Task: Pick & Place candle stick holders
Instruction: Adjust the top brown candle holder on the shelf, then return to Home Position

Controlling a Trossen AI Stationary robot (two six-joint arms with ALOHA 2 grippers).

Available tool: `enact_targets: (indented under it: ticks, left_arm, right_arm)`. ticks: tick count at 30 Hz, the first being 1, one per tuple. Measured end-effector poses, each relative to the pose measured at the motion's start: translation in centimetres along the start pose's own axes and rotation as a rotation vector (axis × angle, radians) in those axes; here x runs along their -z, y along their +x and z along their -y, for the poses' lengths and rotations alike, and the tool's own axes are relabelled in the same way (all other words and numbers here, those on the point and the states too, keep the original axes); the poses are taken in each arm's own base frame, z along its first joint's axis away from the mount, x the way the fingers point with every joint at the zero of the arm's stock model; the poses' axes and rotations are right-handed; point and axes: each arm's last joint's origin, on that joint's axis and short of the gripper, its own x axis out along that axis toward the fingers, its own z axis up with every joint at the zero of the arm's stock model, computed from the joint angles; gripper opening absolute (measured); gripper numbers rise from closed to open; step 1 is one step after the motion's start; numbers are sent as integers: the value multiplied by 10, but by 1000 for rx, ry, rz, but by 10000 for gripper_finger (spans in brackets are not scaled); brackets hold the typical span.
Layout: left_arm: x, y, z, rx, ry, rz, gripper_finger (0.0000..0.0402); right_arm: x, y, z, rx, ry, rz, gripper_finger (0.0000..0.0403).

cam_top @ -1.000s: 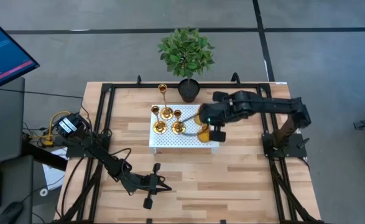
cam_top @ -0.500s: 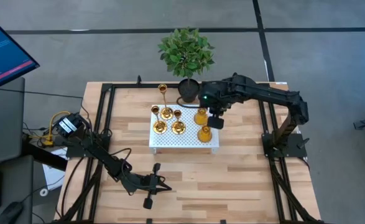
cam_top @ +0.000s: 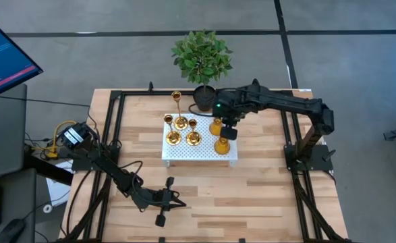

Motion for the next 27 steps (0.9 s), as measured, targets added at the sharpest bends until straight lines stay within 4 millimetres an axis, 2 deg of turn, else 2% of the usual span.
enact_targets:
  ticks: [18, 23, 27]
  left_arm:
    - [7, -2, -2, -3, 12, -22, 12]
    - [7, -2, -2, -2, 12, -22, 12]
    - [7, -2, -2, -2, 12, -22, 12]
  right_arm:
    - [-13, 0, 6, -36, 17, 135, 0]
    - [-6, 1, 6, -38, 7, 71, 0]
    - [1, -7, 4, 48, 6, 12, 0]
